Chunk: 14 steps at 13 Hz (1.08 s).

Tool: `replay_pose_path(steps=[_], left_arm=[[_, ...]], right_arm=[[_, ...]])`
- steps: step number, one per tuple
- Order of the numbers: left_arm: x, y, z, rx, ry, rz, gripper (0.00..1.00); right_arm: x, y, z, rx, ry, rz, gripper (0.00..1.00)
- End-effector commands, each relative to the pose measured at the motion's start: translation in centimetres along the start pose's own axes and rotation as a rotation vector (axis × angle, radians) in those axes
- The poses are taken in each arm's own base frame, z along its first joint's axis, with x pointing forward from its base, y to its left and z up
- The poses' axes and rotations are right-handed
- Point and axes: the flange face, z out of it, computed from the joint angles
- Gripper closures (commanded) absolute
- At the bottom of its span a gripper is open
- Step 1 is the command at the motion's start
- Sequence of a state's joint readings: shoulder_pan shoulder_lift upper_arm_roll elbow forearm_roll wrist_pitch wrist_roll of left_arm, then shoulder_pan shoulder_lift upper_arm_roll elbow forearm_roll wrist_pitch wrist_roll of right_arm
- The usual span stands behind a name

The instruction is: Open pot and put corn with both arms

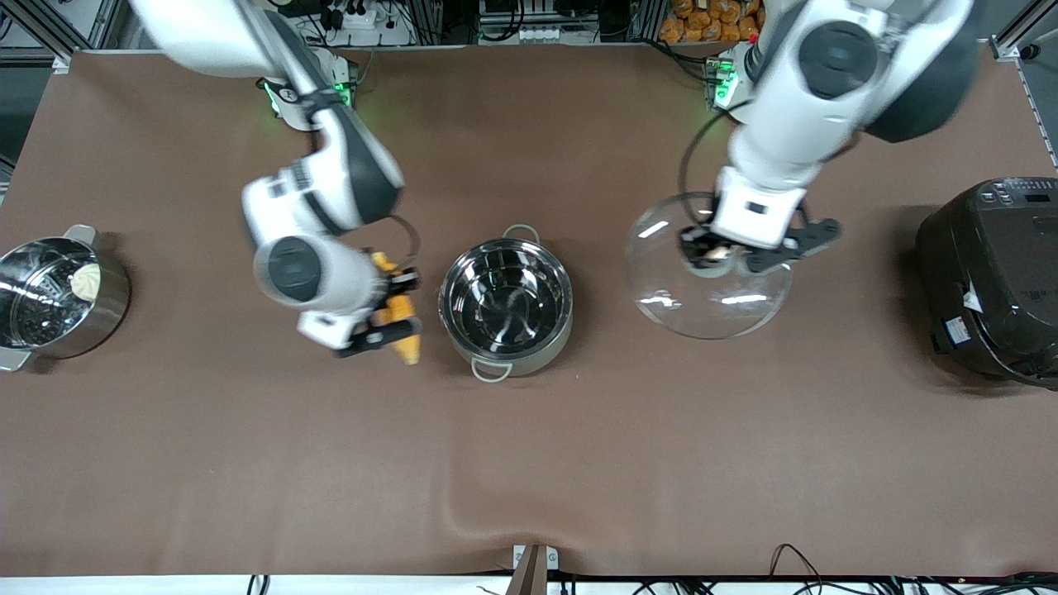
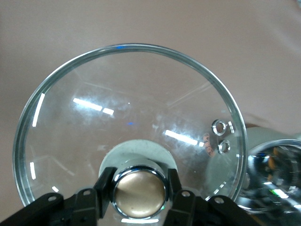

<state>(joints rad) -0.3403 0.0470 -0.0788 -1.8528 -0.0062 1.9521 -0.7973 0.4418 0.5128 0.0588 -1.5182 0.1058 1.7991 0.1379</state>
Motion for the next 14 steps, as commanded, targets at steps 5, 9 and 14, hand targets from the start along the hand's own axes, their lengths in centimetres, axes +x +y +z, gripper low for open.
replay_pose_path(steps=[5, 9, 14], left_arm=[[1.1, -12.2, 17.7, -0.033, 0.012, 0.086, 1.00], [3.2, -15.8, 25.6, -0.022, -0.013, 0.098, 1.00], [4.4, -18.6, 28.0, -0.010, -0.039, 0.100, 0.95]], right_arm=[[1.8, -11.1, 3.2, -0.017, 0.040, -0.102, 1.00], [2.9, -12.9, 5.2, -0.004, 0.106, -0.125, 1.00], [2.6, -13.4, 5.3, -0.003, 0.102, -0.125, 0.00]])
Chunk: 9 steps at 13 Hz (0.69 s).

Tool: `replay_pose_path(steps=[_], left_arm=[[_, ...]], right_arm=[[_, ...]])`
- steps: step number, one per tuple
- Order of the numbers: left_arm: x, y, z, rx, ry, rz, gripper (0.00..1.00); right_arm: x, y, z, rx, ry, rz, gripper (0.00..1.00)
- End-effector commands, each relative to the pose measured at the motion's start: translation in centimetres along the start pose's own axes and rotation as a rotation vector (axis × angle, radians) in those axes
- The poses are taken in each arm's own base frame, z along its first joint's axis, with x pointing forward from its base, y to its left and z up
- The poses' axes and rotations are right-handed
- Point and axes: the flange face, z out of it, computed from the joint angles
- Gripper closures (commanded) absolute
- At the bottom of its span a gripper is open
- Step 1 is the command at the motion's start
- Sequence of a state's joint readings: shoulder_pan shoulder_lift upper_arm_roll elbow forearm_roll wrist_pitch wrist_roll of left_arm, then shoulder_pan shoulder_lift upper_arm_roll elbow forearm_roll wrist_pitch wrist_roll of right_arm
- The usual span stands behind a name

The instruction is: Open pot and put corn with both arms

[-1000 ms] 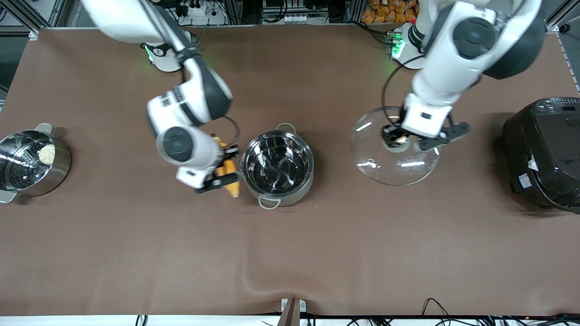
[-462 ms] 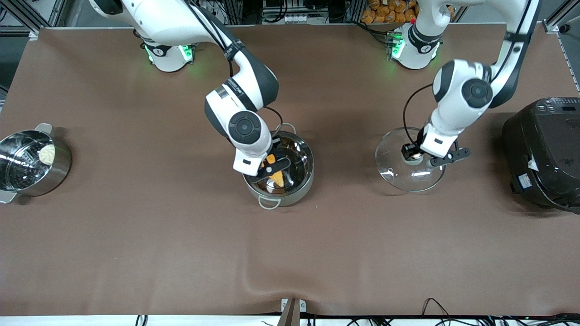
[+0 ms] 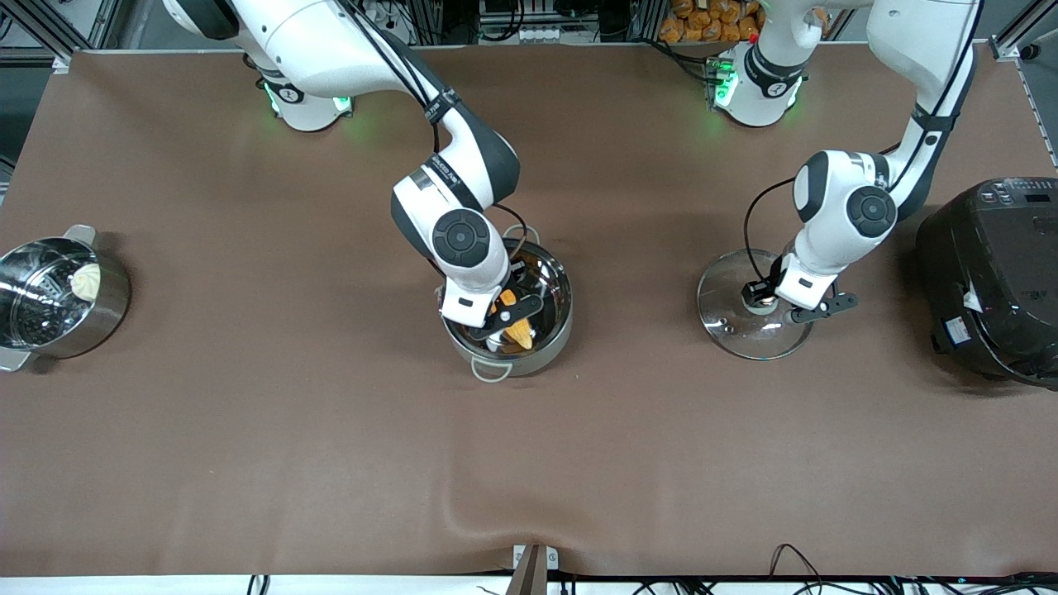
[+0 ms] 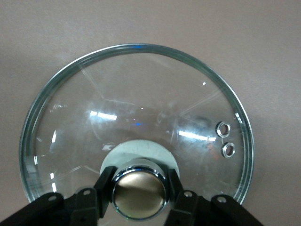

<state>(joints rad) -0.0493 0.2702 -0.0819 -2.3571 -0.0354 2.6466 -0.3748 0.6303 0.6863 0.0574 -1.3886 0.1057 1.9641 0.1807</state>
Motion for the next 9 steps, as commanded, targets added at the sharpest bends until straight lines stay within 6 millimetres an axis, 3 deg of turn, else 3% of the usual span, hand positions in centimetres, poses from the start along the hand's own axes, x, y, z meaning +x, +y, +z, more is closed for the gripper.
replay_pose_path(steps=[1, 2, 4, 6, 7, 9], left_arm=[[1.0, -1.1, 0.9, -0.009, -0.011, -0.010, 0.20], [1.3, -1.0, 0.4, -0.013, -0.003, -0.014, 0.00], [2.8, -0.7, -2.3, -0.022, 0.023, -0.022, 0.00], [4.6, 0.0, -7.0, -0.024, 0.029, -0.020, 0.00], [5.7, 0.6, -10.6, -0.027, 0.035, -0.018, 0.00], [7.2, 1.1, -18.6, -0.016, 0.037, -0.004, 0.00]], right_arm=[[0.1, -0.9, -0.5, 0.007, -0.002, 0.006, 0.00], [0.0, -1.0, -0.6, 0.006, -0.004, 0.007, 0.00], [0.0, -0.7, -0.9, 0.007, 0.001, 0.031, 0.00], [0.0, 1.1, -2.7, 0.008, 0.006, 0.058, 0.00], [0.0, 3.3, -4.4, 0.009, 0.001, 0.088, 0.00], [-0.1, 11.0, -8.0, 0.025, 0.012, 0.175, 0.00]])
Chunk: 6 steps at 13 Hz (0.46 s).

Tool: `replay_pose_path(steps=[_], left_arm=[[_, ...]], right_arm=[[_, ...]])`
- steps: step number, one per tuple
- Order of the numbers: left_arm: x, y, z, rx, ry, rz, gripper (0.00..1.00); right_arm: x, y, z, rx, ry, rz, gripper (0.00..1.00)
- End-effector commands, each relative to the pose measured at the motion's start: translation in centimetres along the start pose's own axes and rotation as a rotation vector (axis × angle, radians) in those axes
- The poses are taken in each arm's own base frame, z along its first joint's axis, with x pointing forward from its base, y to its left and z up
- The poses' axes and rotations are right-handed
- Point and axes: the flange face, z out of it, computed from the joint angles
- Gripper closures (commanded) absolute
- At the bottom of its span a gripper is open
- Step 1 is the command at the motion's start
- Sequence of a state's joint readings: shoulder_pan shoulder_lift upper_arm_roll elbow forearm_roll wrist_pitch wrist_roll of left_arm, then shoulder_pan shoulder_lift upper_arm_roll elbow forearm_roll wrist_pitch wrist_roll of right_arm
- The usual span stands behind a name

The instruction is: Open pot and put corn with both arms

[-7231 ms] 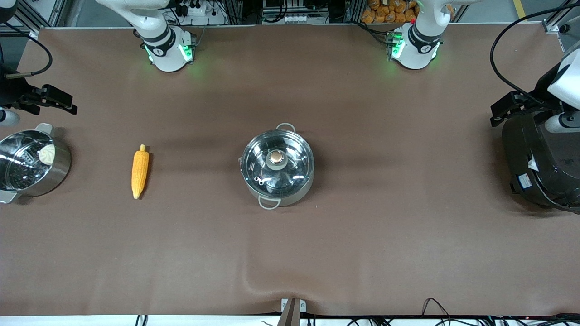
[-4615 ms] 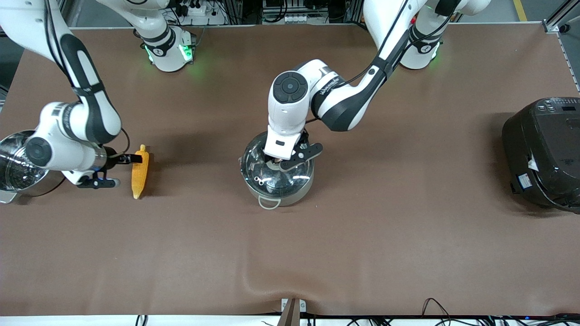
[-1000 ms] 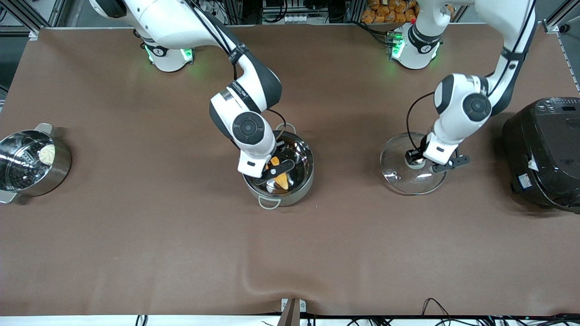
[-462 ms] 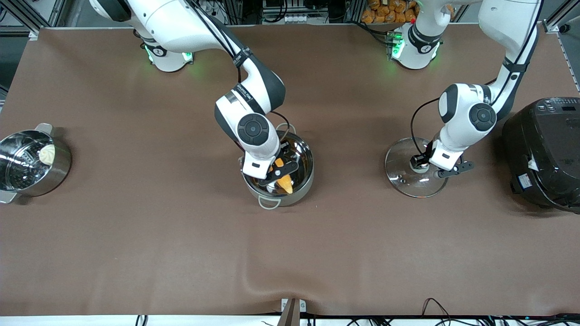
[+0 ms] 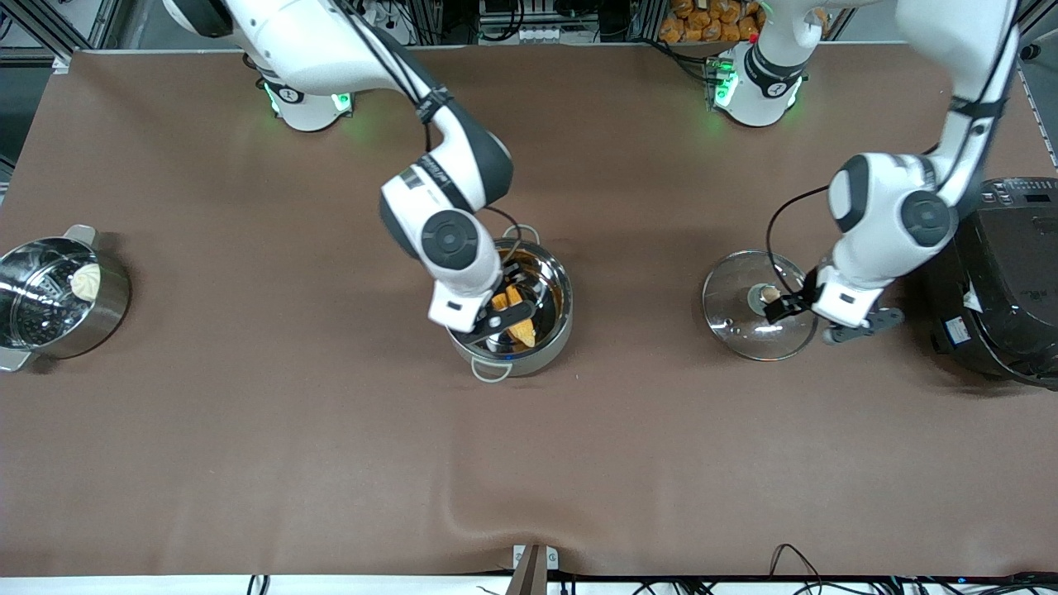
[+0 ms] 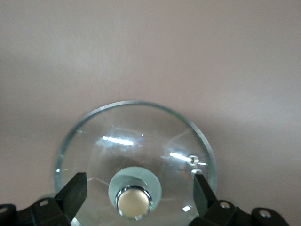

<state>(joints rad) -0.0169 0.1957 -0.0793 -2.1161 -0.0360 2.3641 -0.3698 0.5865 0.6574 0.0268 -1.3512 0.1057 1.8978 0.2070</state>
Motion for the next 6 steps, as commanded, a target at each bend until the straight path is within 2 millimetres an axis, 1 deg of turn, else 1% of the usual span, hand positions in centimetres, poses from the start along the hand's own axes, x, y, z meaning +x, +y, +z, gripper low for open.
replay_pose_path(steps=[1, 2, 3, 4, 5, 6], left_arm=[[1.4, 0.6, -11.8, -0.001, 0.006, 0.022, 0.00], [1.4, 0.7, -15.9, -0.001, 0.009, 0.021, 0.00], [1.4, 0.8, -19.4, -0.002, 0.017, 0.027, 0.00], [1.5, 0.3, -22.7, -0.004, 0.025, 0.029, 0.00], [1.7, -0.2, -25.7, -0.006, 0.030, 0.027, 0.00], [1.4, -0.3, -28.0, -0.003, 0.021, 0.035, 0.00]], right_arm=[[-0.4, 9.6, -5.7, 0.037, -0.010, 0.124, 0.00], [-0.8, 12.5, -6.9, 0.031, -0.022, 0.155, 0.00], [-1.3, 15.7, -7.7, 0.035, -0.029, 0.172, 0.00], [-2.1, 19.3, -8.1, 0.043, -0.032, 0.158, 0.00], [-3.2, 22.2, -8.8, 0.050, -0.029, 0.122, 0.00], [-4.8, 25.2, -9.9, 0.056, -0.022, 0.102, 0.00]])
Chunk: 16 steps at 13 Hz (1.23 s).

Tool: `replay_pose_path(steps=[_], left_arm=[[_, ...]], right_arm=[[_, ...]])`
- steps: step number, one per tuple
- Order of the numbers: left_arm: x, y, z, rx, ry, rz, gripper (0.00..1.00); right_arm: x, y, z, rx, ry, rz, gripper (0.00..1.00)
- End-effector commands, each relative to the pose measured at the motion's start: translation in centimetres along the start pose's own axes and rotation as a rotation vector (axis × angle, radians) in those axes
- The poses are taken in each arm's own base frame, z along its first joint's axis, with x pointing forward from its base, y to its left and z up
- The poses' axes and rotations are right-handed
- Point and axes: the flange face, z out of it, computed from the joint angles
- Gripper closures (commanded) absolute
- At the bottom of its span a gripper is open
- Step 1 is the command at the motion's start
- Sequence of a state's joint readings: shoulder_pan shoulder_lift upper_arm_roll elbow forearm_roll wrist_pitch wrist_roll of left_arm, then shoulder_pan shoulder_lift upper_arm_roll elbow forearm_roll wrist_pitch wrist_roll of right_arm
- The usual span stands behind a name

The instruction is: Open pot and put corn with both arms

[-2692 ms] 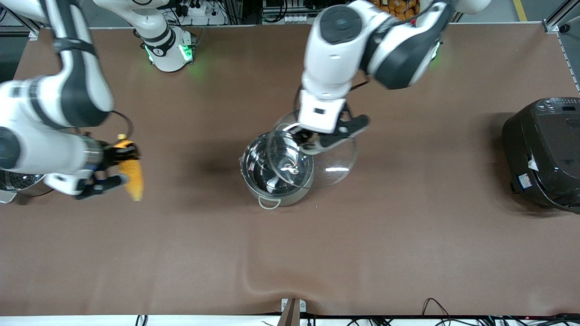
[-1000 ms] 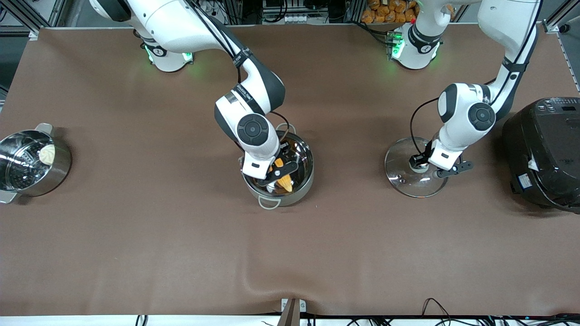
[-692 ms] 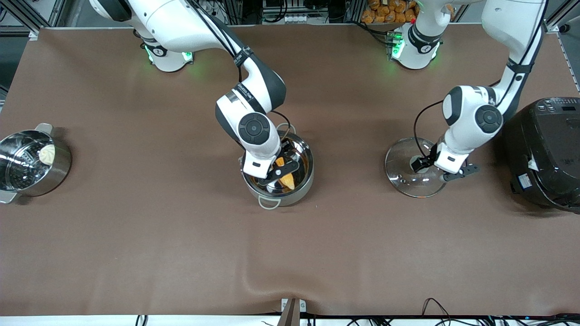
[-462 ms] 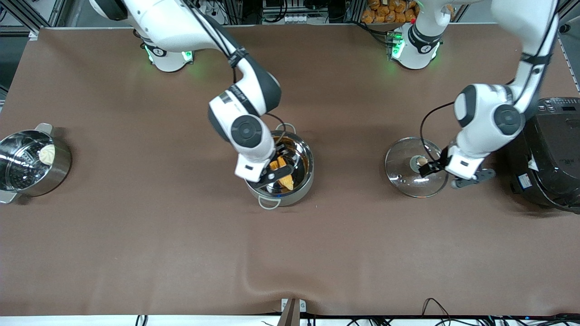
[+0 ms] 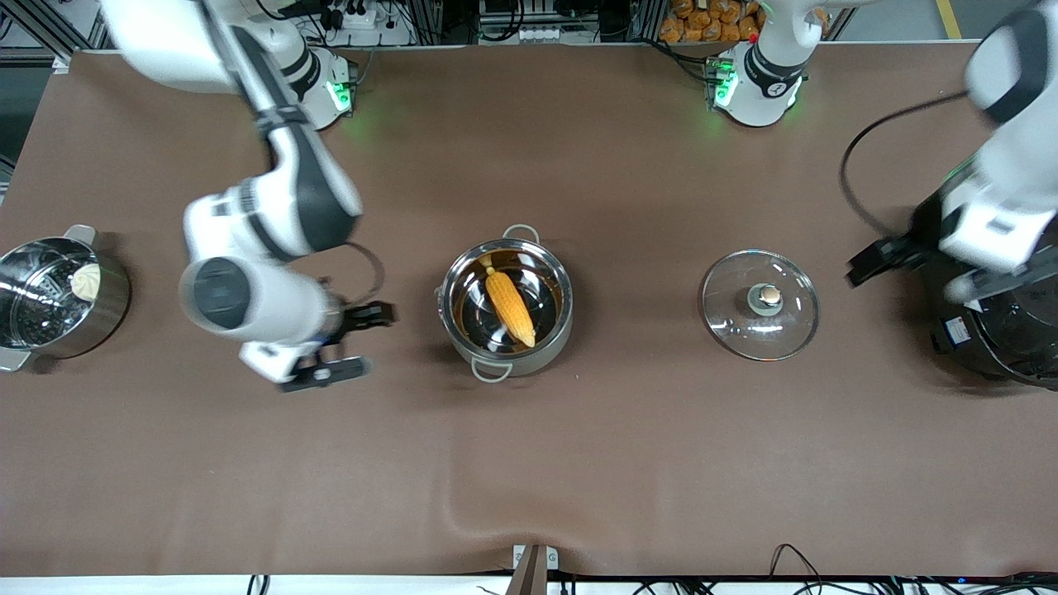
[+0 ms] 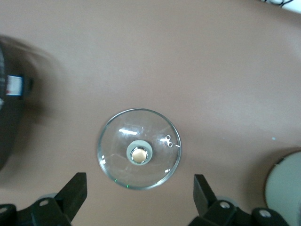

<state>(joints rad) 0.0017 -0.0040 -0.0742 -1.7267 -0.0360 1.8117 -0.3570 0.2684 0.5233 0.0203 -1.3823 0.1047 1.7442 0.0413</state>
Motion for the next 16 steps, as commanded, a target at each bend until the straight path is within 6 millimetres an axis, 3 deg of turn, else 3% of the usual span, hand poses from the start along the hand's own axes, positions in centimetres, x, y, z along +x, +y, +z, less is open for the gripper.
replay_pose_path(steps=[1, 3, 6, 10, 12, 16], left_arm=[[0.8, -0.6, -4.6, 0.013, -0.008, 0.046, 0.00], [0.5, -0.7, -5.8, 0.060, 0.022, 0.116, 0.00], [-0.6, -0.8, -7.2, 0.064, -0.053, 0.144, 0.00], [-0.8, -0.3, -7.1, 0.066, -0.062, 0.225, 0.00], [-0.8, -0.3, -7.2, 0.066, -0.063, 0.241, 0.00], [-0.8, -0.1, -7.0, 0.066, -0.066, 0.247, 0.00]], right_arm=[[-4.0, 6.9, -2.3, 0.025, 0.002, -0.053, 0.00], [-7.3, 12.6, -5.0, 0.034, 0.034, -0.062, 0.00], [-13.1, 16.5, -8.1, 0.027, 0.069, -0.006, 0.00], [-18.1, 18.2, -11.3, 0.006, 0.065, 0.103, 0.00], [-20.3, 17.9, -13.6, -0.005, 0.067, 0.153, 0.00], [-21.8, 18.9, -15.8, -0.031, 0.065, 0.174, 0.00]])
